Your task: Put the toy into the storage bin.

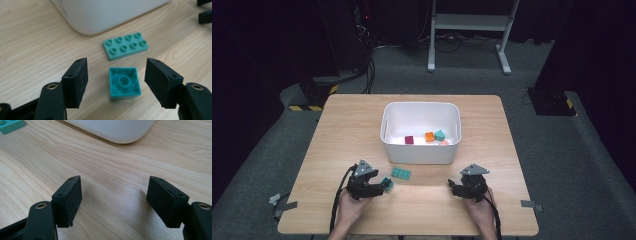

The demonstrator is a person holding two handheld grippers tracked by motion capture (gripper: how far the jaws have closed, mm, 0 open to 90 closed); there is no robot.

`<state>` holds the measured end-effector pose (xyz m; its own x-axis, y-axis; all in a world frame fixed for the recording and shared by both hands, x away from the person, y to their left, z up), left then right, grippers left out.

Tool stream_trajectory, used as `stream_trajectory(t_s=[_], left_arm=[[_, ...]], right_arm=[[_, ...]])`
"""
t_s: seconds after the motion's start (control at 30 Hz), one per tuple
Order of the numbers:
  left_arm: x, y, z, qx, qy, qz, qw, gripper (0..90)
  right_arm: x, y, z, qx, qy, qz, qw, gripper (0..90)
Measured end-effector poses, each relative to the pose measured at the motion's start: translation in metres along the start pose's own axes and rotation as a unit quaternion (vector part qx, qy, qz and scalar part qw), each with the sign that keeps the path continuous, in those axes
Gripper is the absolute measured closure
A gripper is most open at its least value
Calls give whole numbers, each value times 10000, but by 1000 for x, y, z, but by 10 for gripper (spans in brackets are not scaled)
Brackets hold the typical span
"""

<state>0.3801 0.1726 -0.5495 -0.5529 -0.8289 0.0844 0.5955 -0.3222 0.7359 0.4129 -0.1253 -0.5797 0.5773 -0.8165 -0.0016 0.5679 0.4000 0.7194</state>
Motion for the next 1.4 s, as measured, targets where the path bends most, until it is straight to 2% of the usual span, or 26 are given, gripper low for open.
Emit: stream_trajectory(t_s=[0.3,0.47,0.6,0.73,1.07,1.17,1.4], left_arm=[[4,-10,-10,-81,-3,35,10000,417],[5,-13,-13,-43,-25,106,9999,458],[6,-14,-15,-55,-11,61,10000,493],[7,-15,-15,-48,-36,25,10000,566],[8,-13,-12,73,-104,25,9999,582],[7,-10,-7,107,-127,-24,9999,583],[7,-2,-1,205,-211,21,9996,583]], right_arm=[[0,0,0,-1,0,-1,10000,281],[0,0,0,0,0,0,10000,281],[0,0,0,0,0,0,10000,281],[0,0,0,0,0,0,10000,281],[0,0,0,-1,1,0,10000,281],[0,0,0,-1,2,1,10000,281],[0,0,0,2,2,17,10000,281]])
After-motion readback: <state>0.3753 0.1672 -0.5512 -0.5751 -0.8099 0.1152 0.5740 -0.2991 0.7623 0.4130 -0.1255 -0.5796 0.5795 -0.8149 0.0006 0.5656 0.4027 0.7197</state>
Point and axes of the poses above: each handheld gripper's, and its own axes: z roughly backward along the jaws, y roughly out of its top, x roughly to its right, the point moved 8 cm from there along -z, roughly forward along the jaws, and after that the axes turned 1 degree about y, right-handed, at the moved point
